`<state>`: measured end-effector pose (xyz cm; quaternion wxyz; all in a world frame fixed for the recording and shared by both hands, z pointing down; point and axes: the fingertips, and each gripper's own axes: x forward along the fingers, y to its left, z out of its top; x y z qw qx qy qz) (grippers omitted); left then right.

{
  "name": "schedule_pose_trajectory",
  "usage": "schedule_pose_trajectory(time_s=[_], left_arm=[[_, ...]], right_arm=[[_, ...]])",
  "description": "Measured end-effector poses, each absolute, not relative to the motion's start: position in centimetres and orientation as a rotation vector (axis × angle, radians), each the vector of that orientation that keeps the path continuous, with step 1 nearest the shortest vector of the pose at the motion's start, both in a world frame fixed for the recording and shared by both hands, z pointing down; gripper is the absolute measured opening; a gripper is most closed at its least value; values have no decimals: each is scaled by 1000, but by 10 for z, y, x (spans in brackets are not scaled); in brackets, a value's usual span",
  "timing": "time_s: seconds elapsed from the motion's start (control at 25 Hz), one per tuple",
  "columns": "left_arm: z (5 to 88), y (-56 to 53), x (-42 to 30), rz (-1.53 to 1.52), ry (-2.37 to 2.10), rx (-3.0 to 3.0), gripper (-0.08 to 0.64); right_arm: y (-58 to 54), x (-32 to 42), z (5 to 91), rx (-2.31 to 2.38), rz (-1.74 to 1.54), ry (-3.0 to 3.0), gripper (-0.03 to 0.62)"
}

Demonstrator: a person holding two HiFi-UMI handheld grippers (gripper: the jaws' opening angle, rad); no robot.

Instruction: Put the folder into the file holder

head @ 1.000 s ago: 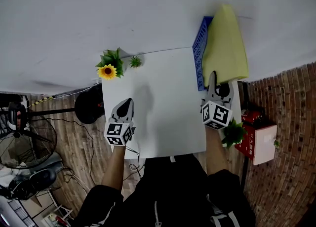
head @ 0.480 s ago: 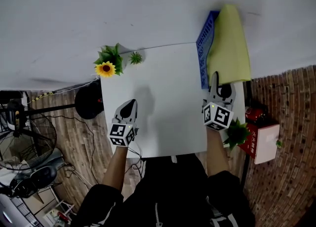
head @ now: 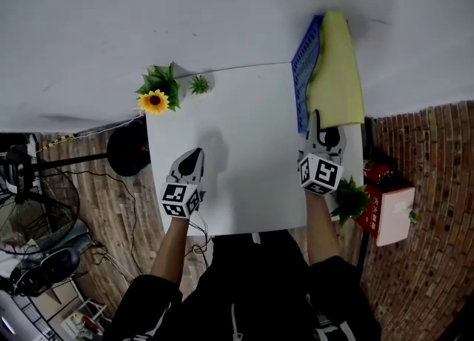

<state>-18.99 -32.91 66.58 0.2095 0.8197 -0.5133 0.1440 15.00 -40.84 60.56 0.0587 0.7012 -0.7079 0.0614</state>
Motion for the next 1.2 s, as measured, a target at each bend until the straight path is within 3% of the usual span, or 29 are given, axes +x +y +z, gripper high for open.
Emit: schedule_pose_trajectory(time_s=[0.72,1.04,1.2], left_arm=[[654,-307,-174,379,-1440,2280,23],[645,-294,-164,366,-1446,2295,23],[636,-291,-159,369,-1448,2313,23]], right_arm=[[-407,136,634,1857,282,-2177,216],[-394,135,642,1706,441,-2206,321],[-380,130,623,1644,498,-2285,334]])
